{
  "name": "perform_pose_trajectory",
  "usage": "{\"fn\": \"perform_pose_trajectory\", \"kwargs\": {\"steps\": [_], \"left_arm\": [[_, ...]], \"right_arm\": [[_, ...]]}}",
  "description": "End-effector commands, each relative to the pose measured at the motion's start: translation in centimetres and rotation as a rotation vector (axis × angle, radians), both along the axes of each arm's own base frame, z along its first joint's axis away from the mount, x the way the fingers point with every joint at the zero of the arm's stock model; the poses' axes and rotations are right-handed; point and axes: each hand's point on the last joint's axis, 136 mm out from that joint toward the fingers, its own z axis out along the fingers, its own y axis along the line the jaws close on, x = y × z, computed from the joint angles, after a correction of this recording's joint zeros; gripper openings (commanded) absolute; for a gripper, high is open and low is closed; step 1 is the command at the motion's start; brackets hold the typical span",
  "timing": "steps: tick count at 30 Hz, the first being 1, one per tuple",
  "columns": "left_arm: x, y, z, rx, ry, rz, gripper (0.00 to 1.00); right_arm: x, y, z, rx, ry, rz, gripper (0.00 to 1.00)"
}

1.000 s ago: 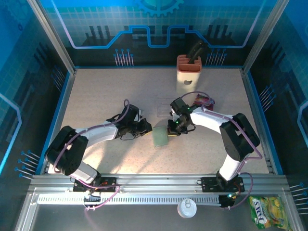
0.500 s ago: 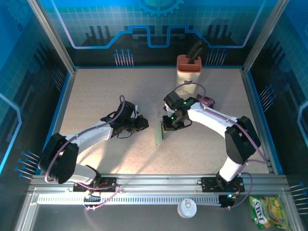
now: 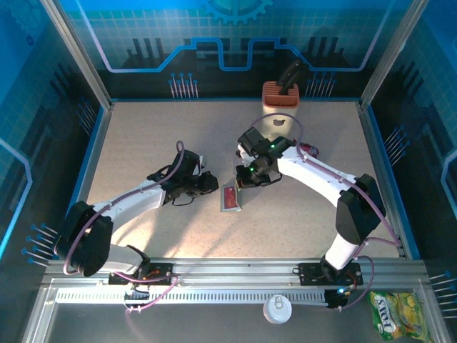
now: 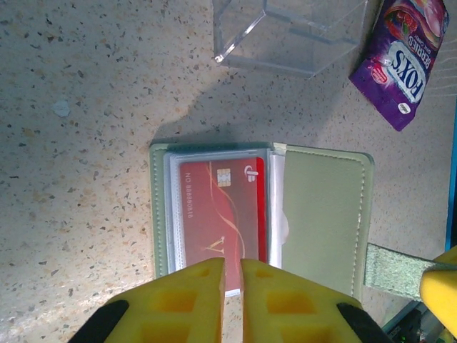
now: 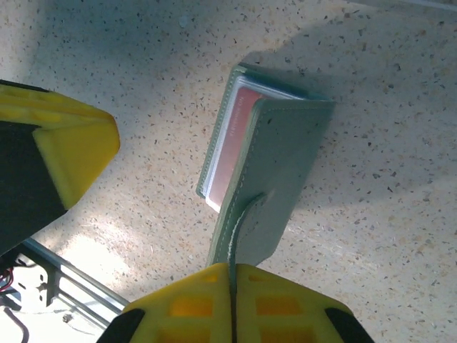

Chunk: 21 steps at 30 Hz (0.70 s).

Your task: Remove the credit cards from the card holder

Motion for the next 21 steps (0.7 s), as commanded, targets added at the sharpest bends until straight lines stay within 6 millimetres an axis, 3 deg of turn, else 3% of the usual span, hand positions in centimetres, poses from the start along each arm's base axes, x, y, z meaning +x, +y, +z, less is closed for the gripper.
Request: {"fn": "perform_pose_trajectory", "kwargs": {"steps": [1,14,21], "left_arm": [[-0.4,-0.1,-1.3,0.005,0.043,-0.005,0.13],[-2.1,-2.2,-6.0,0.149,0.165,-0.09,0.06],[-2.8,-2.5,-7.3,0.144,0.203,-0.093,0.05]], "right_arm": [[-0.5,-0.6,0.0,-0.051,-0.01,0.037,0.06],[0.0,-5.7,-3.3,-0.19,-0.004,-0.025,0.05],[0.1,-7.1,-5.2,-0.204,0.024,-0.045,0.05]]}}
